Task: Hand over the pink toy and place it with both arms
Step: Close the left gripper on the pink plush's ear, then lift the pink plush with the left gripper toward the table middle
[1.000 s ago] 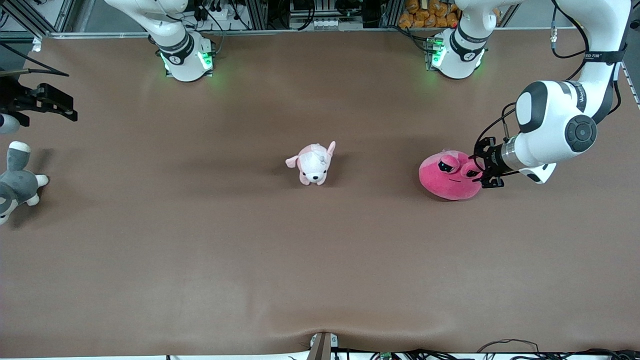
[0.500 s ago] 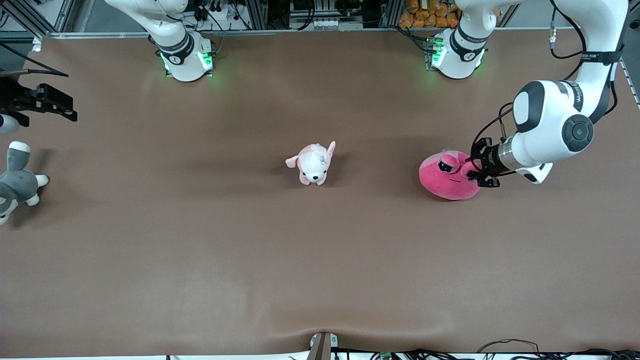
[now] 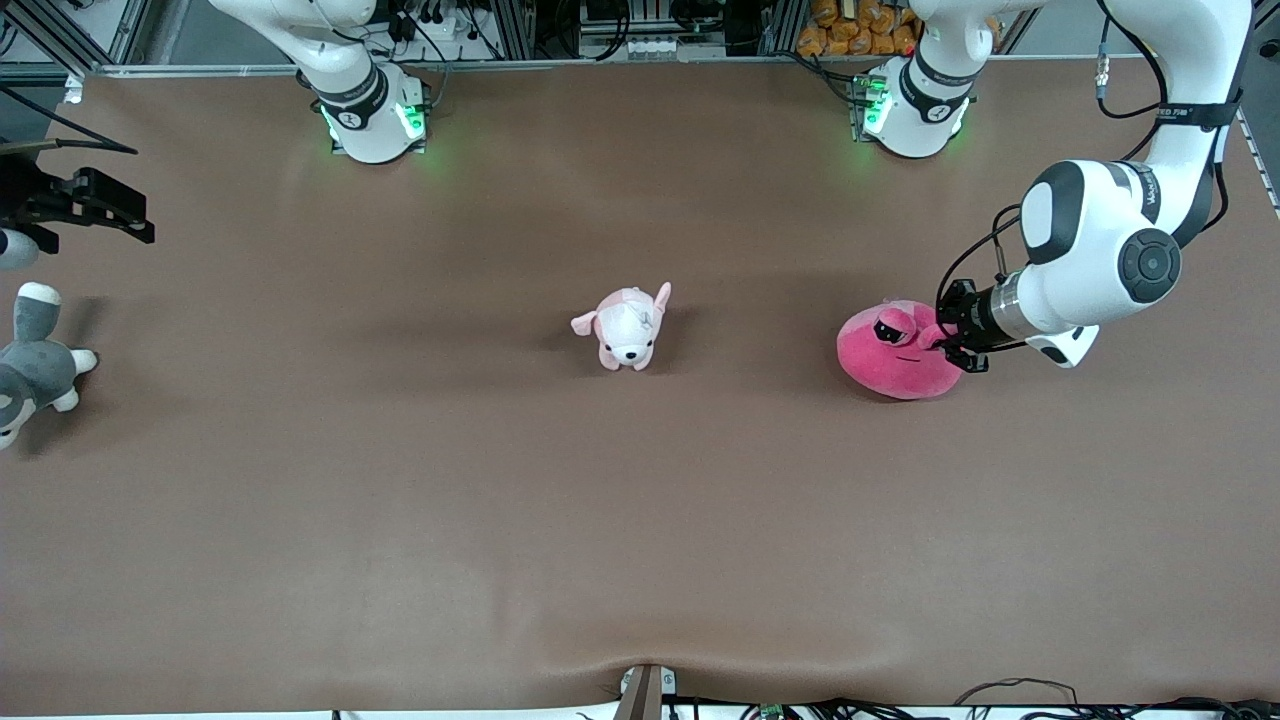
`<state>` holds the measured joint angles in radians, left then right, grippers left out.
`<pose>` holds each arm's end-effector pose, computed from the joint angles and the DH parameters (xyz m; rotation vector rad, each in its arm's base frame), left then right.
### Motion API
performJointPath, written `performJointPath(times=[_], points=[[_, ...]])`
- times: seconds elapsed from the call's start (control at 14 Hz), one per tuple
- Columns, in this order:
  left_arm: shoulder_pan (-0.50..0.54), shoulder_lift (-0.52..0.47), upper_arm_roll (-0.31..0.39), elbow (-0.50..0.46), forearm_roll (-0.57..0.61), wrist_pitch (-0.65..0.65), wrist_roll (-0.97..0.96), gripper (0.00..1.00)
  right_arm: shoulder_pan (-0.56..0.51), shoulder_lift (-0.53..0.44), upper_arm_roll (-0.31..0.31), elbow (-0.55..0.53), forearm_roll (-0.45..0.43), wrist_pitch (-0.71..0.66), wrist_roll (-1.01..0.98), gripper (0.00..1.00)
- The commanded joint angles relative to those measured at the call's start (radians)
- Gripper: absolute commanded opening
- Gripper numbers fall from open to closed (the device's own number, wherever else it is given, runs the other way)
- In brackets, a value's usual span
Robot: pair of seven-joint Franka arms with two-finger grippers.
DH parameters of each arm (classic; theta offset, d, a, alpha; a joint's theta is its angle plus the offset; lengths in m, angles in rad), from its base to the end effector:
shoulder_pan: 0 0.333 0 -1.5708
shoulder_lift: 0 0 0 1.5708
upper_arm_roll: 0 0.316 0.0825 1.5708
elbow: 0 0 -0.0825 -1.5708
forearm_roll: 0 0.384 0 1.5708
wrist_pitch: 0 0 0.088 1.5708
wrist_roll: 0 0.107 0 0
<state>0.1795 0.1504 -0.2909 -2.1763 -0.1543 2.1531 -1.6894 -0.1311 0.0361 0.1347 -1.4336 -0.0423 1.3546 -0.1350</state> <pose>0.5297 -0.0648 0.3131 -2.0703 -2.2944 0.3629 0.5426 -0.0048 0.6505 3.1002 0.2051 -0.1819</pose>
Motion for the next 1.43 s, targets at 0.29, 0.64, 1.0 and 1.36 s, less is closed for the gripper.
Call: performJointPath(times=[0.29,0.64,1.0,1.36], points=[[0.003,-0.015,-0.019,0.021,-0.022,-0.009,-0.007,0.00,-0.013,0.011,0.006,0.021,0.005,-0.011,-0.006,1.00],[0.002,-0.011,-0.019,0.179,-0.031,-0.195,-0.009,0.00,-0.012,0.011,0.006,0.021,0.005,-0.011,-0.006,1.00],[-0.018,-0.002,-0.024,0.301,-0.178,-0.269,-0.012,0.00,-0.013,0.039,0.005,0.022,-0.017,-0.005,-0.009,1.00],[-0.044,0.014,-0.025,0.392,-0.347,-0.277,-0.052,0.00,-0.038,0.151,0.009,0.091,-0.025,0.078,-0.062,1.00]])
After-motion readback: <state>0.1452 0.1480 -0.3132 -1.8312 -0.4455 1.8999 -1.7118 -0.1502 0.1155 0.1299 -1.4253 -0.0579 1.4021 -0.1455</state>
